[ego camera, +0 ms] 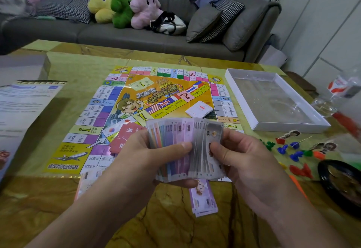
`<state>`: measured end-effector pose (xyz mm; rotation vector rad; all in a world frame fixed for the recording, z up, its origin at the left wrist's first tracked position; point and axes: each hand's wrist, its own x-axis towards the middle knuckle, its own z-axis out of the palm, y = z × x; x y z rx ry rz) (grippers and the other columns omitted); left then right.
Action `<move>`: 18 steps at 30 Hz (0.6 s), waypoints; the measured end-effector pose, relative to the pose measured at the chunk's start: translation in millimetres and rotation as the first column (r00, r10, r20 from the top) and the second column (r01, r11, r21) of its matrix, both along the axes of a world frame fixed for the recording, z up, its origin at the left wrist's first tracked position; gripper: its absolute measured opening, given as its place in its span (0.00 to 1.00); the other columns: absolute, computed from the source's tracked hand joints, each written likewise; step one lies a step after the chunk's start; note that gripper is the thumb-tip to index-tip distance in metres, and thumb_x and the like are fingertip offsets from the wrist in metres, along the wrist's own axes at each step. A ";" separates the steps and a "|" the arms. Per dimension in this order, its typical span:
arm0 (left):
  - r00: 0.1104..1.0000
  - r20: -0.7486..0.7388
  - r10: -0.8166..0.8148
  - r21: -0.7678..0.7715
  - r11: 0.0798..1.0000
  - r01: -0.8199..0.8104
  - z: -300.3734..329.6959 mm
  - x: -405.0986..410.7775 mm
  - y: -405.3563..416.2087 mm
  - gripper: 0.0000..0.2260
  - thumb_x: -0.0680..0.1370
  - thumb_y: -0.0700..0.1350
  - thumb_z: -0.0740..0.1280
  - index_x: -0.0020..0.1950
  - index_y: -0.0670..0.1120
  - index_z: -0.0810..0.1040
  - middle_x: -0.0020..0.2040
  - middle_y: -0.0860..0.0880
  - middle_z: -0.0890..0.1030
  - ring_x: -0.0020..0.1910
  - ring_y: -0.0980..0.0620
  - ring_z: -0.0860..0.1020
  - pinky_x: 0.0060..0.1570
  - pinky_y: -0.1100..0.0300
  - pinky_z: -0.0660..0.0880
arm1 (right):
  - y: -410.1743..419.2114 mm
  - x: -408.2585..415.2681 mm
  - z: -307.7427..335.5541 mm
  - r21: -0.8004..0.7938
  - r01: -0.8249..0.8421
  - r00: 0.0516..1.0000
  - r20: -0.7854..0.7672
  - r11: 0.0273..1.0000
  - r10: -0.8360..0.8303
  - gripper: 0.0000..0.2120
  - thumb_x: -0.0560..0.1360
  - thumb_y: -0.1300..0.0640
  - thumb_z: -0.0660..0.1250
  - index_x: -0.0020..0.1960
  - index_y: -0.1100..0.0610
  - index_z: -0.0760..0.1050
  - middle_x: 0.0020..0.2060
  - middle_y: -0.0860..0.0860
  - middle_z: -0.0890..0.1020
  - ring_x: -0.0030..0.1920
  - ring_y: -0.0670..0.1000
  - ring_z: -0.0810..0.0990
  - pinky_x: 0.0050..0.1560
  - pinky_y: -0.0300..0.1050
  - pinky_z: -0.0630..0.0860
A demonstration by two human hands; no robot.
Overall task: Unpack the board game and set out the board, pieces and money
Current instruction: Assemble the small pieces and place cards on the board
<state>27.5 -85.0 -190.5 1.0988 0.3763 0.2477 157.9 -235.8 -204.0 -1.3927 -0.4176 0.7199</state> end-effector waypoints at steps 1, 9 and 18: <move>1.000 0.004 -0.008 -0.003 1.000 0.008 -0.1 -0.3 -0.3 0.17 0.72 0.37 0.72 0.61 0.39 0.81 0.52 0.37 0.87 0.45 0.37 0.87 0.33 0.48 0.85 | 0.7 0.4 -0.2 0.012 -0.015 0.999 -0.037 1.000 0.015 0.14 0.70 0.60 0.71 0.54 0.60 0.86 0.53 0.61 0.87 0.51 0.61 0.87 0.54 0.62 0.81; 0.999 0.020 -0.045 -0.011 0.999 0.046 0.4 -1.6 -0.7 0.15 0.74 0.37 0.72 0.61 0.39 0.82 0.53 0.35 0.86 0.44 0.36 0.87 0.33 0.49 0.85 | 1.1 2.9 -0.2 0.093 -0.098 0.973 -0.201 0.991 0.115 0.17 0.71 0.61 0.71 0.58 0.63 0.85 0.58 0.64 0.85 0.53 0.62 0.84 0.51 0.58 0.82; 0.996 -0.045 0.080 0.095 0.993 -0.075 2.6 -1.3 -3.2 0.16 0.71 0.39 0.74 0.58 0.39 0.82 0.48 0.36 0.87 0.44 0.34 0.87 0.33 0.44 0.84 | 4.1 -0.3 -3.2 0.017 -0.064 0.993 -0.101 0.998 0.065 0.13 0.71 0.61 0.71 0.54 0.60 0.87 0.54 0.63 0.87 0.51 0.61 0.86 0.54 0.62 0.83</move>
